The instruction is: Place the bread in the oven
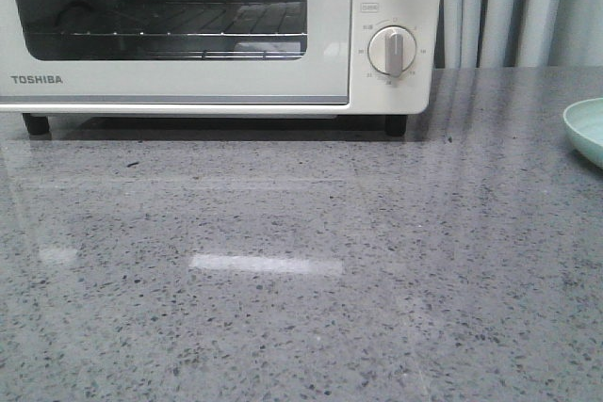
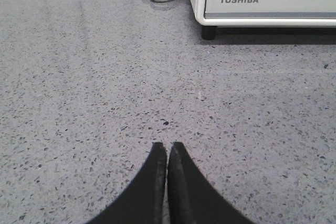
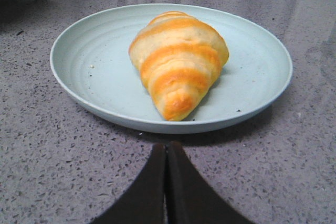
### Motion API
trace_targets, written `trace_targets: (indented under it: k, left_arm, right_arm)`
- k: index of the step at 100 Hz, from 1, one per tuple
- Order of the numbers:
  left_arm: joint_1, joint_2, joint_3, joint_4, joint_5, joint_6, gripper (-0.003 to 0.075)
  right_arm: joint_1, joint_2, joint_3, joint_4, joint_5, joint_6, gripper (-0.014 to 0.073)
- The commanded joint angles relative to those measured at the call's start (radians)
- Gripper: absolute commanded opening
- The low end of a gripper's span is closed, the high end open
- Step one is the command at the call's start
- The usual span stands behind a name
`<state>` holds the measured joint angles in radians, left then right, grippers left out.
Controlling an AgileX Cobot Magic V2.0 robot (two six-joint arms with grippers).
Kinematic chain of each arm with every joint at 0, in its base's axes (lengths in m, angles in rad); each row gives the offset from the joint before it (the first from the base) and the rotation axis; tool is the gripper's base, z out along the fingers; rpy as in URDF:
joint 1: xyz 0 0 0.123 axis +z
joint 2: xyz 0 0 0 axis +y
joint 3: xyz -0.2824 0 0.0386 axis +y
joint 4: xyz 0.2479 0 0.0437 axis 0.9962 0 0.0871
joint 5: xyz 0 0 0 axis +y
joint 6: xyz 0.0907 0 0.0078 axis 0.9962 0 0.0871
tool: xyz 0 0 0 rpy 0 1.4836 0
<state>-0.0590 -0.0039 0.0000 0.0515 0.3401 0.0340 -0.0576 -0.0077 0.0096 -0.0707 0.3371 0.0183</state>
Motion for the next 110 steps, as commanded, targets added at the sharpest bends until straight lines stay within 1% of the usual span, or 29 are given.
trace_targets:
  k: [1, 89, 99, 110]
  left_arm:
    - [0.003, -0.029, 0.023, -0.008, -0.059, 0.0, -0.0021]
    - [0.003, -0.029, 0.023, -0.008, -0.059, 0.0, -0.0021]
    - [0.003, -0.029, 0.023, -0.002, -0.061, 0.0, -0.0021]
    - [0.003, -0.029, 0.023, 0.003, -0.067, 0.0, -0.0021]
  right_arm:
    - [0.003, -0.022, 0.013, -0.022, -0.028, -0.004, -0.0062]
    - [0.005, -0.022, 0.013, -0.027, -0.028, -0.004, -0.0062]
    - [0.005, -0.022, 0.013, -0.027, -0.09, -0.004, -0.0062]
    - [0.005, -0.022, 0.013, -0.027, -0.239, -0.004, -0.0062]
